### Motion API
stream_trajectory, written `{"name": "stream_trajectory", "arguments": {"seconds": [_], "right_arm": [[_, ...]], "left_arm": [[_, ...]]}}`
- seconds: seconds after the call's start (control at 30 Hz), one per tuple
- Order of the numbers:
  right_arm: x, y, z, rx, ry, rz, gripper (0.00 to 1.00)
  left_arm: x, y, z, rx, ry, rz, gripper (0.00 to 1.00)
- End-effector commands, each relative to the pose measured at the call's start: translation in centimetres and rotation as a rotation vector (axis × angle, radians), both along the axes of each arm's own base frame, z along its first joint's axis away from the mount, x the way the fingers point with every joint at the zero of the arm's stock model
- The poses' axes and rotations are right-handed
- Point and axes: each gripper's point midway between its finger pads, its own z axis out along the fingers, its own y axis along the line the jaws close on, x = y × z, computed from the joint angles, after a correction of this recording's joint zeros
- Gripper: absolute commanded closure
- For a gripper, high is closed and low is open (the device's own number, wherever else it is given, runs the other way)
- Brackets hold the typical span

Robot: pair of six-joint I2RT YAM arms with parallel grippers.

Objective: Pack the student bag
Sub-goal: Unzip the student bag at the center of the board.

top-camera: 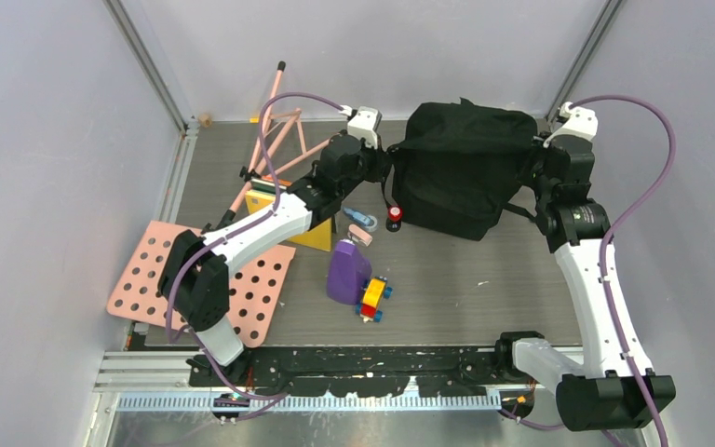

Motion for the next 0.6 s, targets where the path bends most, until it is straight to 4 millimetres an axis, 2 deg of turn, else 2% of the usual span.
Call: {"name": "stream_trajectory", "arguments": {"seconds": [0.0,0.03,0.07,0.13,0.23,0.27,0.37,0.57], "right_arm": [[-0.5,0.2,4.8,-0.039,-0.091,0.045,0.73],[-0.8,0.8,5.0,-0.038,-0.091,0.083,0.61],[-1.0,1.2,5.4,-0.037,-0.096,0.108,0.54],[-1.5,3.2,6.0,-0.032,-0.111,0.226,0.3],[-2.4,6.0,6.7,-0.016,-0.124,0.397,0.18],[-2.6,7.2,6.9,-0.008,-0.121,0.465,0.16],[-2.8,8.9,7.6,-0.004,-0.119,0.562,0.15],[-2.0,11.8,6.6,-0.085,-0.041,0.681,0.13]], "left_arm": [[-0.8,-0.7,1.4,-0.01,-0.029,-0.102,1.0],[-1.0,-1.0,1.4,-0.015,-0.02,-0.119,1.0],[-1.2,-1.3,1.2,-0.021,-0.01,-0.135,1.0],[-1.4,-1.6,1.2,-0.033,0.006,-0.148,1.0],[-1.9,-2.2,1.4,-0.05,0.026,-0.182,1.0],[-1.9,-2.2,1.6,-0.053,0.027,-0.181,1.0],[-1.9,-2.3,1.8,-0.064,0.031,-0.179,1.0],[-1.6,-2.4,1.5,-0.062,0.046,-0.176,1.0]]}}
